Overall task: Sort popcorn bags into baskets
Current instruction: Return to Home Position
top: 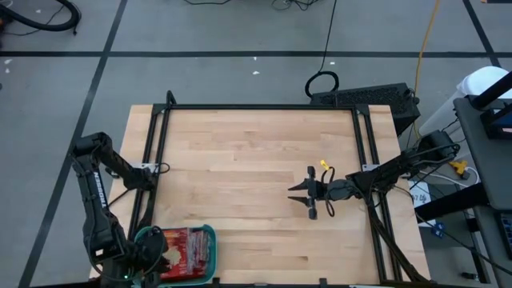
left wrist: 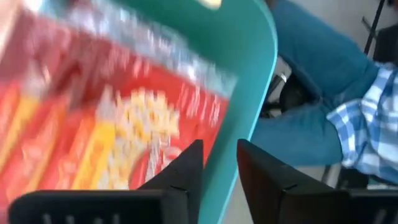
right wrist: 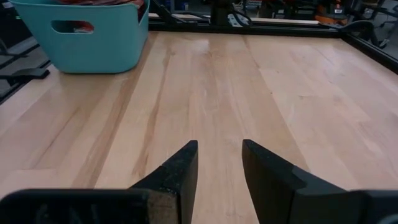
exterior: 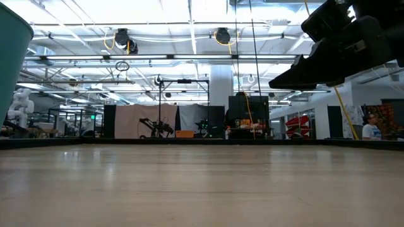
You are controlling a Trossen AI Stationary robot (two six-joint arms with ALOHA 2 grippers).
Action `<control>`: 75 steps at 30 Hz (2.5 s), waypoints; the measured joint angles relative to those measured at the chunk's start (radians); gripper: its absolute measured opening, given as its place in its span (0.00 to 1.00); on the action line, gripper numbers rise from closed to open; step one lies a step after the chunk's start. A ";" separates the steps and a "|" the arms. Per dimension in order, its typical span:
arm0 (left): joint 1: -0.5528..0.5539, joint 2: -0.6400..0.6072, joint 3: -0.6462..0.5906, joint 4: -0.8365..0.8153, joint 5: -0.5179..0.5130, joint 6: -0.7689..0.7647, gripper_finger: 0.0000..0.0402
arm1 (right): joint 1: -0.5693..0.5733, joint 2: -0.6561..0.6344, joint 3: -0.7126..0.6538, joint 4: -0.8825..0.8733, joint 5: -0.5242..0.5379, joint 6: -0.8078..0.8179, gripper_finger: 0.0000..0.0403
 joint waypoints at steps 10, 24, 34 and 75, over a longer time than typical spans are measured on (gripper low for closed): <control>0.125 0.000 0.000 -0.005 -0.284 0.466 0.03 | 0.001 -0.021 0.000 0.007 -0.062 0.053 0.26; 0.594 -0.014 -0.183 0.441 -0.233 1.393 0.03 | -0.025 -0.290 0.000 -0.219 -0.102 -0.202 0.03; 0.916 -0.123 -0.458 0.928 0.021 1.658 0.02 | -0.073 -0.533 0.000 -0.488 -0.102 -0.232 0.01; 0.966 -1.050 -1.228 1.131 -0.006 1.729 0.01 | -0.192 -0.813 -0.304 -0.308 -0.103 -0.248 0.01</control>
